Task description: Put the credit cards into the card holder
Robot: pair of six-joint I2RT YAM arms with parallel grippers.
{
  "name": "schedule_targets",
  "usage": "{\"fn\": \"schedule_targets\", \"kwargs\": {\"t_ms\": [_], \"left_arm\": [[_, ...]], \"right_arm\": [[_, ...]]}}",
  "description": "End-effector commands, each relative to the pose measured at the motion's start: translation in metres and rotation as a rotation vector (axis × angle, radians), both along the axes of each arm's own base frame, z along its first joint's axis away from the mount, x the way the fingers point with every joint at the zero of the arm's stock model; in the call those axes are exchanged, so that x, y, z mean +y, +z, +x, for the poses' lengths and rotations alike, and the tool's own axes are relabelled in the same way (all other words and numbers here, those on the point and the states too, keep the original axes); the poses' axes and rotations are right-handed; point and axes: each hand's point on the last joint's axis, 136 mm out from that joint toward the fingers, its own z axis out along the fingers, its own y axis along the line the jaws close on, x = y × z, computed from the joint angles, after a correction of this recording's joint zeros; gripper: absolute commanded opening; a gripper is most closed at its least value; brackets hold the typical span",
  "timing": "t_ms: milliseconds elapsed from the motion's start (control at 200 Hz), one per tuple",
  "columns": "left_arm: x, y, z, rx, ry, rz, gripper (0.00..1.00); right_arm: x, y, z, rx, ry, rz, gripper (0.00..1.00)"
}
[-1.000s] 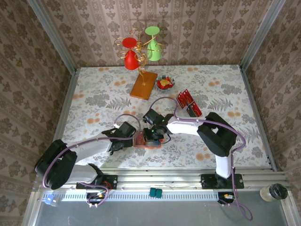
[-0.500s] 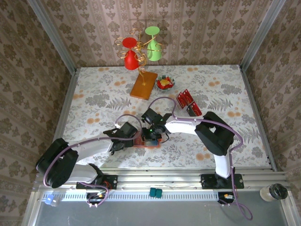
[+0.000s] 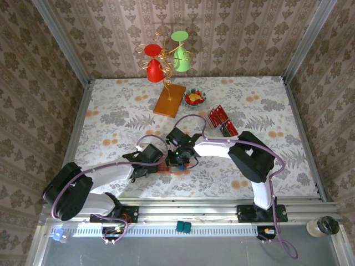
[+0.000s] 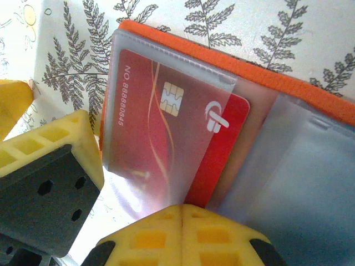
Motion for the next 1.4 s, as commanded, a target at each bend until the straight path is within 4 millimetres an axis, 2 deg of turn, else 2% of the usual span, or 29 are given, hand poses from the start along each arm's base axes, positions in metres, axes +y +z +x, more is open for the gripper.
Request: {"fn": "schedule_targets", "kwargs": {"t_ms": [0, 210, 355, 545, 795, 1045, 1200, 1395], "left_arm": [[-0.052, -0.013, -0.012, 0.078, -0.102, -0.226, 0.67], [-0.035, 0.006, -0.005, 0.032, -0.053, -0.235, 0.67], [-0.02, 0.02, 0.001, -0.001, -0.019, -0.245, 0.68], [-0.01, 0.028, 0.005, -0.019, 0.001, -0.259, 0.68], [-0.012, 0.028, 0.006, -0.019, -0.006, -0.275, 0.68], [-0.017, 0.041, 0.012, -0.054, -0.022, -0.301, 0.71], [-0.023, 0.052, 0.019, -0.077, -0.037, -0.308, 0.73], [-0.013, 0.044, 0.021, -0.041, -0.036, -0.223, 0.69]], "right_arm": [[0.005, 0.017, 0.002, -0.014, -0.001, 0.023, 0.0], [-0.016, 0.032, 0.01, -0.066, -0.035, -0.005, 0.01], [-0.026, 0.03, 0.012, -0.08, -0.041, -0.041, 0.01], [-0.027, 0.027, 0.015, -0.087, -0.039, -0.065, 0.01], [-0.026, 0.025, 0.015, -0.079, -0.032, -0.068, 0.01], [-0.035, 0.046, 0.015, -0.127, -0.038, -0.07, 0.04], [-0.041, 0.048, 0.015, -0.134, -0.048, -0.078, 0.06], [-0.029, 0.043, 0.013, -0.101, -0.027, -0.047, 0.05]]}}
